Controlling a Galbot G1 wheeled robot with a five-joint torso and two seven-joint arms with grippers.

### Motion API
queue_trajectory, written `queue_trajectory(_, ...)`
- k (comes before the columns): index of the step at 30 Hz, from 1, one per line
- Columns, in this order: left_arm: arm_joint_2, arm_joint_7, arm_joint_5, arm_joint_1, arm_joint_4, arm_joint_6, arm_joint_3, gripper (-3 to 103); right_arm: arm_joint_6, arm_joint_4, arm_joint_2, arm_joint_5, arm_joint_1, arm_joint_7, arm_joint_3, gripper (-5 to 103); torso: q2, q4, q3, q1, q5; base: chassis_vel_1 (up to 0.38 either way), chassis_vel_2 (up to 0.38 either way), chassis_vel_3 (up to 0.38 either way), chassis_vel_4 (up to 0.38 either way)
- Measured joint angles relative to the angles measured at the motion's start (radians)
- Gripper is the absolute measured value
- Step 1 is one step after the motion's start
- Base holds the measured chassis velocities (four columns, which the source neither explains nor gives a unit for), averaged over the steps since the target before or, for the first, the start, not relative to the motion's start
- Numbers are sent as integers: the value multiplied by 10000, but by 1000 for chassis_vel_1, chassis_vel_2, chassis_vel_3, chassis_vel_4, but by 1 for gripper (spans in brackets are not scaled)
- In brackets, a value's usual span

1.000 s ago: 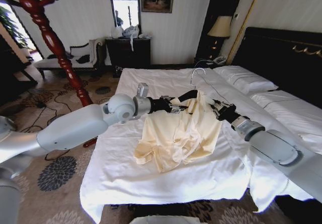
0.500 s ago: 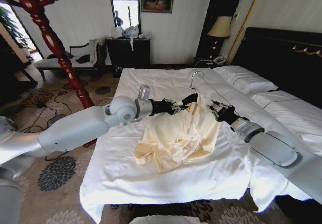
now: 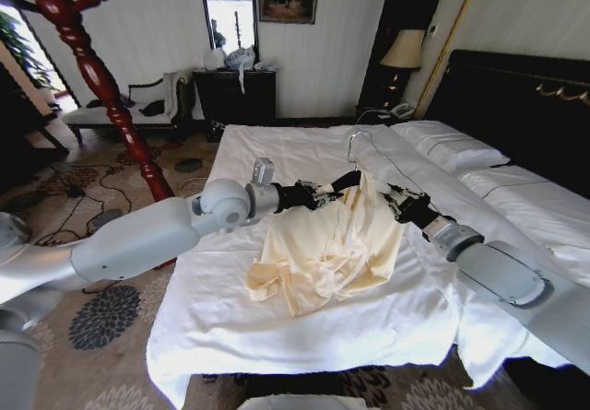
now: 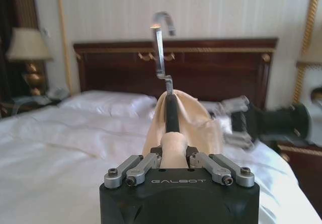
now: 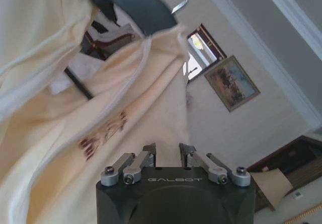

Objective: Pick up the clothes from the bed and hang them on the clothes hanger.

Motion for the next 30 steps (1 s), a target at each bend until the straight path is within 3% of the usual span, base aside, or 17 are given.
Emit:
queue_trajectory(4, -12, -44, 32, 6, -30, -37, 0, 18, 11, -4, 25, -142, -40, -46, 5, 34, -1, 2, 0, -1, -3, 0, 0, 0, 0)
queue_trajectory(9, -50, -94, 41, 7, -31, -71, -4, 18, 43, 80, 66, -293, -139, -81, 79, 56, 0, -2, 0, 0, -1, 0, 0, 0, 0)
queue_trajectory(11, -47, -104, 49, 7, -30, -71, -25, 18, 43, 113, 67, -277, -145, -76, 91, 56, 0, -3, 0, 0, -1, 0, 0, 0, 0)
queue_trajectory(13, -11, -180, 52, 45, -20, -73, -117, 18, 43, 157, 66, -208, -148, -56, 141, 67, 0, -1, 0, -1, -1, 0, 0, 0, 0)
queue_trajectory(16, 94, -305, 52, 181, -65, -74, -345, 18, 50, 191, 81, -87, -210, -26, 224, 83, 0, -1, 0, 0, -3, 0, 0, 0, 0)
queue_trajectory(18, 150, -377, 52, 257, -109, -78, -456, 18, 69, 208, 119, -47, -287, 4, 264, 83, 0, -1, 0, 0, -2, 0, 0, 0, 0)
queue_trajectory(21, 524, -814, 61, 701, -308, -101, -1071, 18, 216, 252, 455, -47, -663, 154, 343, 97, 0, -3, 0, 0, 0, 0, 0, 0, 0)
queue_trajectory(30, 1798, -1432, 60, 1942, -671, 74, -2713, 18, 589, 271, 1053, 258, -977, 325, 364, 100, 0, 0, 0, -1, -3, 0, 0, 0, 0)
